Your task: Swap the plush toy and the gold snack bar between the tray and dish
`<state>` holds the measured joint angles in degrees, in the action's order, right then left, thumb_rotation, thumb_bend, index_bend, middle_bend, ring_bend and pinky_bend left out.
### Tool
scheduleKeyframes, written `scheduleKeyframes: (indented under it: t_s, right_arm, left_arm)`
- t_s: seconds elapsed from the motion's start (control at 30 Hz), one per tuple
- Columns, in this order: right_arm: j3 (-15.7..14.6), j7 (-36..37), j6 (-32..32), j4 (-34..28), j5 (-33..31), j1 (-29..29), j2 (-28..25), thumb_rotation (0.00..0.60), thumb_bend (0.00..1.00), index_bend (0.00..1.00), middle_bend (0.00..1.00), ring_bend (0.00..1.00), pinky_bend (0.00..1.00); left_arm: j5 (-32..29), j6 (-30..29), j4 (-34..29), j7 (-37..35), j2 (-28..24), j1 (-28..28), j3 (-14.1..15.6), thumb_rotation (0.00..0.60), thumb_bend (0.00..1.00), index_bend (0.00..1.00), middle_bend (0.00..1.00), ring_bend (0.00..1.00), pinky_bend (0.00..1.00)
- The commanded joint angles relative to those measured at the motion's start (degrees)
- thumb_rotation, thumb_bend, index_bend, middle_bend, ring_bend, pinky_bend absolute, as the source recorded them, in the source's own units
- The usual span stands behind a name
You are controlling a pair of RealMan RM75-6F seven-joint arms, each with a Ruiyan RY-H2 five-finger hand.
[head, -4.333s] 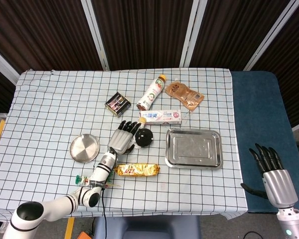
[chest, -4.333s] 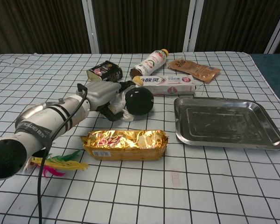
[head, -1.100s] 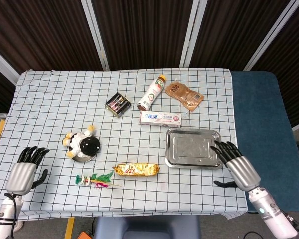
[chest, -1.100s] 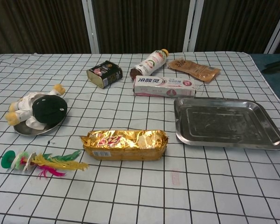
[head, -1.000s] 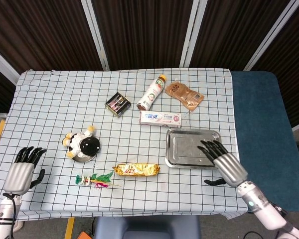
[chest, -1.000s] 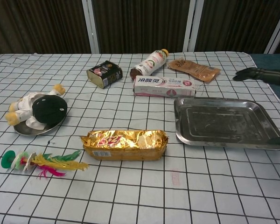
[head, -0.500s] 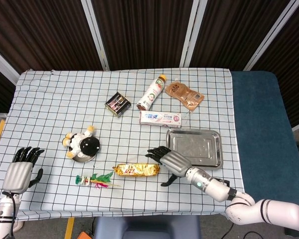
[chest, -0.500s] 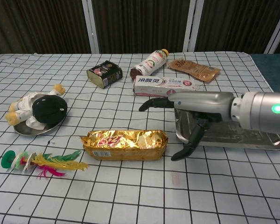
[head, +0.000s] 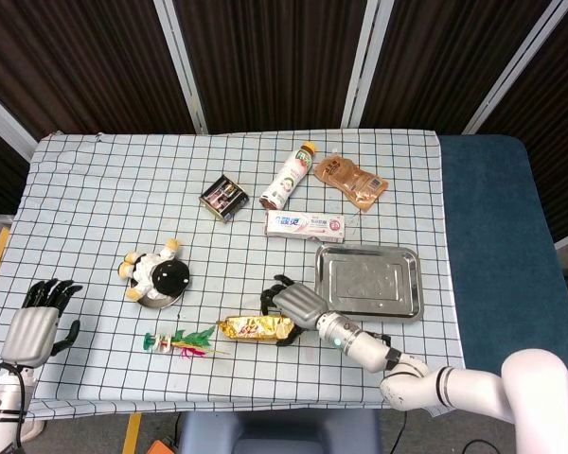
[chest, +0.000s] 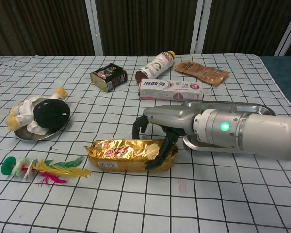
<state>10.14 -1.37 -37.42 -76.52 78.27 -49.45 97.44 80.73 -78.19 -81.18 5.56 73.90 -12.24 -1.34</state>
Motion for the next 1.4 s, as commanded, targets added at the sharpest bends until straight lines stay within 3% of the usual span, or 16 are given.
scheduleKeyframes:
  t_s: [0.03,0.2,0.3,0.7,0.93,1.07,1.3,1.4]
  right_arm:
    - [-0.1,-2.6,-4.7,2.7,0.4,0.5,2.6,0.6,0.09,0.73,0.48,0.48,0.31]
    - [0.0,-4.4,-10.1,4.2,0.6,2.1,3.9,0.6,0.13,0.87,0.58,0.6,0.45]
    - [0.0,-3.8,-12.1,2.9,0.9,3.0,2.5,0.6,0.15,0.88,0.59,0.61,0.47]
    - [-2.9,-11.5,-24.1,-13.5,-0.1,13.1,-15.3,0.6,0.15,0.88,0.59,0.61,0.48]
    - [-5.9,-7.4,-28.7,-11.4,-0.4,19.4,-20.4,0.6,0.15,0.86,0.59,0.6,0.49]
    - [-7.2,-0.8,-26.5,-8.2,1.0,19.9,-21.6,0.6,0.15,0.78,0.57,0.51,0.37]
    - [-8.4,1.1,-25.0,-5.8,3.1,20.1,-22.2,0.6,0.15,0.48,0.24,0.18,0.06]
    - [-8.6,-0.6,-25.1,-6.0,2.7,20.6,-22.6,0.6,0.15,0.33,0.1,0.05,0.0]
  left_arm:
    - [0.2,-0.1,-0.1,-0.2,-0.1,0.1,-0.1,0.6,0.46,0.2,0.15,0.09,0.09]
    - [0.3,0.2,-0.3,0.0,-0.1,0.2,-0.2,0.6,0.46,0.2,0.15,0.09,0.09]
    - [0.2,0.5,-0.2,0.4,-0.1,0.1,-0.2,0.6,0.46,0.2,0.15,0.09,0.09]
    - [0.3,0.9,-1.0,1.5,-0.2,0.3,-0.4,0.6,0.46,0.2,0.15,0.09,0.09]
    - [0.3,0.5,-1.6,1.7,-0.3,0.5,-0.7,0.6,0.46,0.21,0.15,0.09,0.09]
    - [0.5,0.6,-1.6,1.9,0.0,0.5,-0.6,0.6,0.46,0.21,0.16,0.09,0.09]
    - [0.5,1.0,-1.6,2.0,0.2,0.5,-0.6,0.6,0.46,0.21,0.16,0.09,0.09]
    - [0.4,1.1,-1.5,1.9,0.1,0.5,-0.6,0.6,0.46,0.21,0.16,0.09,0.09]
